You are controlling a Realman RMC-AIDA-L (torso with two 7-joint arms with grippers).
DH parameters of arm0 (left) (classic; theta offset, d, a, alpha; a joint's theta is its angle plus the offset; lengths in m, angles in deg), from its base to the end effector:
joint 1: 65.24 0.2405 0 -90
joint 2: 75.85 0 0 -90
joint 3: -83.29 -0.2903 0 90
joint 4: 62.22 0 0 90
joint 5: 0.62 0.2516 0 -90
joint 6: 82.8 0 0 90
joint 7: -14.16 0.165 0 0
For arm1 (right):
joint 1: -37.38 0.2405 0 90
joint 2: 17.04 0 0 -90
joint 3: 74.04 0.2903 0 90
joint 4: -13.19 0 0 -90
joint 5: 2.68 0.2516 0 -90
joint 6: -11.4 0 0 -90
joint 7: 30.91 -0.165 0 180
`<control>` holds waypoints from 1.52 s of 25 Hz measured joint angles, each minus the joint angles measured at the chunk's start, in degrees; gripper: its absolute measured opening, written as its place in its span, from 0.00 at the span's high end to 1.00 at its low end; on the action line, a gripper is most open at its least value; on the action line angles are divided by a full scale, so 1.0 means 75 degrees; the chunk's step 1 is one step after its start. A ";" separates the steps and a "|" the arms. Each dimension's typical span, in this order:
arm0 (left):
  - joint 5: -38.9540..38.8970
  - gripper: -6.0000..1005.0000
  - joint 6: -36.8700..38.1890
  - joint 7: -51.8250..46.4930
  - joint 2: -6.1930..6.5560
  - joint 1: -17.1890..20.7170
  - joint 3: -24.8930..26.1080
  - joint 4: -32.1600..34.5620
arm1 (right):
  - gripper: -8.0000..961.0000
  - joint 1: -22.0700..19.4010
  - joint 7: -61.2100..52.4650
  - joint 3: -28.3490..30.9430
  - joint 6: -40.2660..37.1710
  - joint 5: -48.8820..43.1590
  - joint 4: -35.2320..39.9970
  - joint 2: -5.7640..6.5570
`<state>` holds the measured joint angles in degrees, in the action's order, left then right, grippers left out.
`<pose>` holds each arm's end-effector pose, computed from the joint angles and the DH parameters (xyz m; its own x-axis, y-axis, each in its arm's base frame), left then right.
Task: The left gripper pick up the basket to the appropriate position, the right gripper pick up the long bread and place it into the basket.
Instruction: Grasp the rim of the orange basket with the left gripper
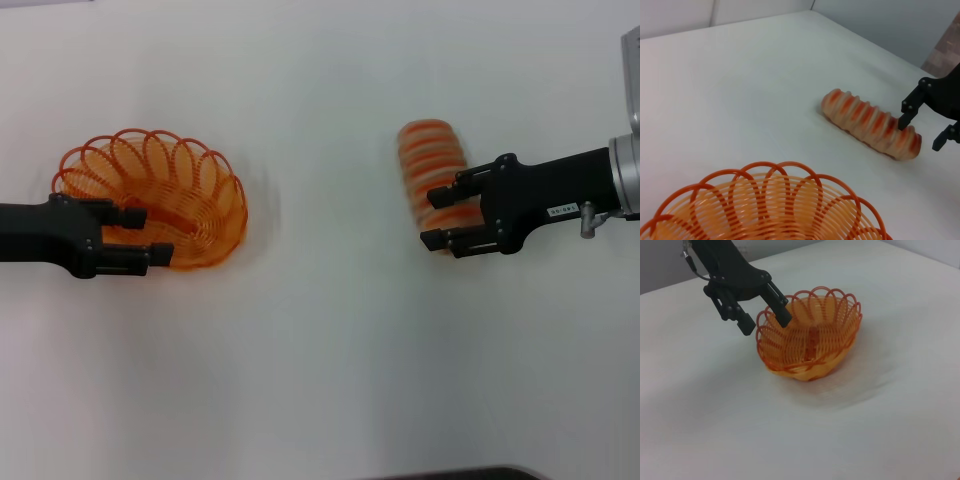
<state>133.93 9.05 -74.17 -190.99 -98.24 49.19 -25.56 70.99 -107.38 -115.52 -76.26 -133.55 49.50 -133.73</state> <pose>-0.3458 0.3769 -0.0151 0.8026 0.5412 0.2509 0.5749 -0.8140 -0.0830 0.3301 0.3841 -0.0417 0.9264 -0.3202 -0.1983 -0.3477 -0.9294 -0.1240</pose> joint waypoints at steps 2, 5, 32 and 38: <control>-0.0001 0.25 0.0000 -0.0044 0.0000 -0.0003 0.0000 0.0006 | 0.36 0.0009 0.0001 -0.0003 0.0014 0.0000 0.0000 -0.0010; -0.0005 0.25 -0.0001 -0.0069 0.0000 -0.0011 -0.0004 0.0015 | 0.36 0.0017 0.0001 -0.0012 0.0017 0.0000 0.0000 -0.0014; -0.0711 0.25 0.0320 -0.0712 0.0069 -0.0055 0.1379 0.0637 | 0.37 0.0055 0.0094 -0.0065 0.0238 0.0044 0.0000 -0.0061; -0.0920 0.25 0.0455 -0.1889 0.0179 -0.0090 0.1555 0.1485 | 0.37 0.0132 0.0095 -0.0072 0.0274 0.0008 0.0000 -0.0062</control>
<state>127.03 12.46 -88.34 -189.65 -98.92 60.86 -14.42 71.98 -106.66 -116.07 -74.20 -133.49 49.50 -134.20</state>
